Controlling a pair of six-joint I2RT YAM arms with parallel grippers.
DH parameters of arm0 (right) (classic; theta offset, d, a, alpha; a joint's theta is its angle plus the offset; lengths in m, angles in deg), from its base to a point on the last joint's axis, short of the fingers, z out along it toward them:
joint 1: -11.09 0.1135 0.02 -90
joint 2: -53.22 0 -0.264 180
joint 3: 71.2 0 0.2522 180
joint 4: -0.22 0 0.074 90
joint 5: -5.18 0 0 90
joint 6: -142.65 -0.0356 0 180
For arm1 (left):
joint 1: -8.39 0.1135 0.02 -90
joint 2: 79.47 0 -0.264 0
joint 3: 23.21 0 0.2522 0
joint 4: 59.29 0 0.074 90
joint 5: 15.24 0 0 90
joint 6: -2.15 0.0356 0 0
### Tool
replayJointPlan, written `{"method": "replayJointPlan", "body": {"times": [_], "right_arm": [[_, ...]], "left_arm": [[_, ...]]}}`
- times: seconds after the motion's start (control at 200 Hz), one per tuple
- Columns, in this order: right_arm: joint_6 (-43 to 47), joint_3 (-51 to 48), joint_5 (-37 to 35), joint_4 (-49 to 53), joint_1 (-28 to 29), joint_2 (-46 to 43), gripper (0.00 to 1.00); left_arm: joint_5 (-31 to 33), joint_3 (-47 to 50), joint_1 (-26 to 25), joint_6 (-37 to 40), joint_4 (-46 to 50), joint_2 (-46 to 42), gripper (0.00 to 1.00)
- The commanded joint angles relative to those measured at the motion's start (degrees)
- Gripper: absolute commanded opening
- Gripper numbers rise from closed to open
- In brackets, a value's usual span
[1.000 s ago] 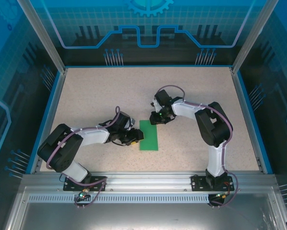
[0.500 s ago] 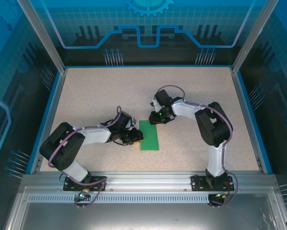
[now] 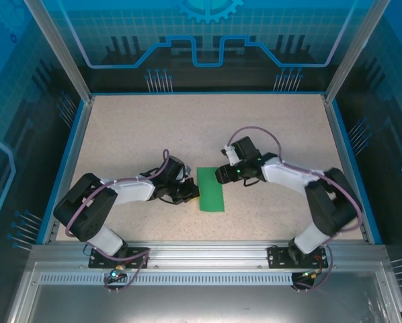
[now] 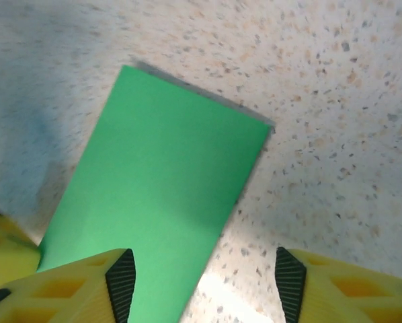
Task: Fold a paper plane with a square sheet of paper (fold left side to right side)
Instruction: Third fold the triangle at the center of the table.
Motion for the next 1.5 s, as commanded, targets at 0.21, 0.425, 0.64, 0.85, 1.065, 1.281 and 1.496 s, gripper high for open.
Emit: {"method": "replayJointPlan", "body": {"times": [0.21, 0.425, 0.64, 0.85, 1.065, 1.281, 1.496], "right_arm": [[7.10, -21.84, -11.01, -12.31, 18.48, -21.65, 0.82], [11.37, -22.08, -25.63, -13.00, 32.54, -20.43, 0.87], [15.35, -15.53, -32.66, -14.84, 35.62, -8.46, 0.87], [17.80, -10.89, -36.09, -16.93, 35.51, -2.11, 0.73], [17.57, -10.42, -32.64, -15.91, 34.68, -2.09, 0.25], [17.07, -11.52, -20.53, -11.56, 30.49, -5.80, 0.00], [14.67, -11.44, -11.47, -9.40, 26.34, -6.48, 0.00]], "left_arm": [[-2.27, -0.52, -0.28, -3.14, -1.20, -2.22, 0.04], [-3.41, -0.87, -0.27, -3.54, -1.78, -1.71, 0.03], [-3.50, -0.81, -0.25, -3.67, -1.91, -1.71, 0.02], [-3.81, -1.13, -0.30, -3.27, -1.57, -1.72, 0.02], [-3.43, -1.58, -0.14, -2.25, -0.31, -1.80, 0.04], [-2.14, -4.44, 2.39, 3.74, 6.87, -4.65, 0.26], [-1.95, -7.94, 6.45, 9.01, 12.56, -7.81, 0.32]]}}
